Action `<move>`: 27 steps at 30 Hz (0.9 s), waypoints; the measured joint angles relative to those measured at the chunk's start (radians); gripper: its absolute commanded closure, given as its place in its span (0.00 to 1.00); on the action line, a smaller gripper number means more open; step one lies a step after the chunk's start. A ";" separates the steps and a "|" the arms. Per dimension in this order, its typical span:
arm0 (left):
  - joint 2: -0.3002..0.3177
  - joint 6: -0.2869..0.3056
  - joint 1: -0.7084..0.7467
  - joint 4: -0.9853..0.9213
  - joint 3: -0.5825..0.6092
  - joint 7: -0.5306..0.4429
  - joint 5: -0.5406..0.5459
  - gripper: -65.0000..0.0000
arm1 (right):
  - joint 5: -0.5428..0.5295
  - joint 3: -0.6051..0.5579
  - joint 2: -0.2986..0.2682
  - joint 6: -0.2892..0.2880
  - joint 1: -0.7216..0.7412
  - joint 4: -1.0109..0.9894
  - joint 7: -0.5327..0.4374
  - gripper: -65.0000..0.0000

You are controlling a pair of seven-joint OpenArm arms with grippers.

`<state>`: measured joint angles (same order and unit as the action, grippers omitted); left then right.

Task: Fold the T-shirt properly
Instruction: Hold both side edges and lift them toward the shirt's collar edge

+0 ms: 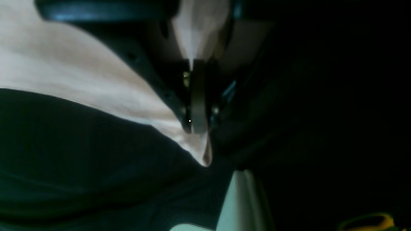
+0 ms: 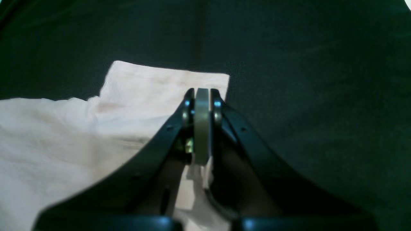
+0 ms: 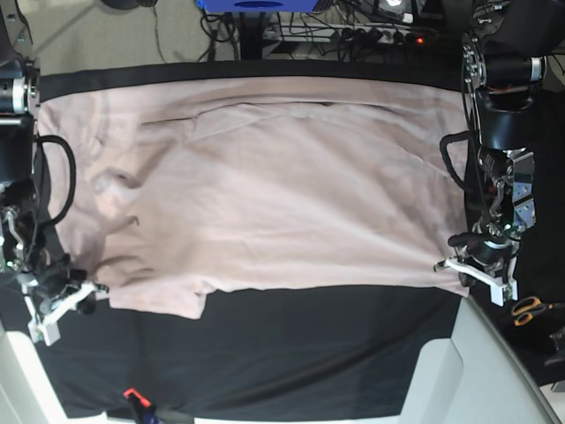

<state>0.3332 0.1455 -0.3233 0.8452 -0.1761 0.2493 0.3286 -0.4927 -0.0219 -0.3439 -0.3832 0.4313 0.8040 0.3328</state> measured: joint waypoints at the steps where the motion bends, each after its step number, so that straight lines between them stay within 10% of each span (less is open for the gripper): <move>1: 0.000 0.000 0.009 0.003 0.000 -0.006 0.000 1.00 | 0.001 0.000 0.000 -0.002 -0.003 0.000 0.000 1.00; 27: 0.000 -0.004 0.262 0.286 -0.011 -0.003 0.010 1.00 | 0.000 0.002 -0.005 -0.113 -0.094 0.015 0.039 1.00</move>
<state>0.3328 0.1413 -0.0612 1.1309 -0.1875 0.2459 0.3386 -0.4927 -0.0204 -0.3489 -0.4965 0.3374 0.8188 0.3721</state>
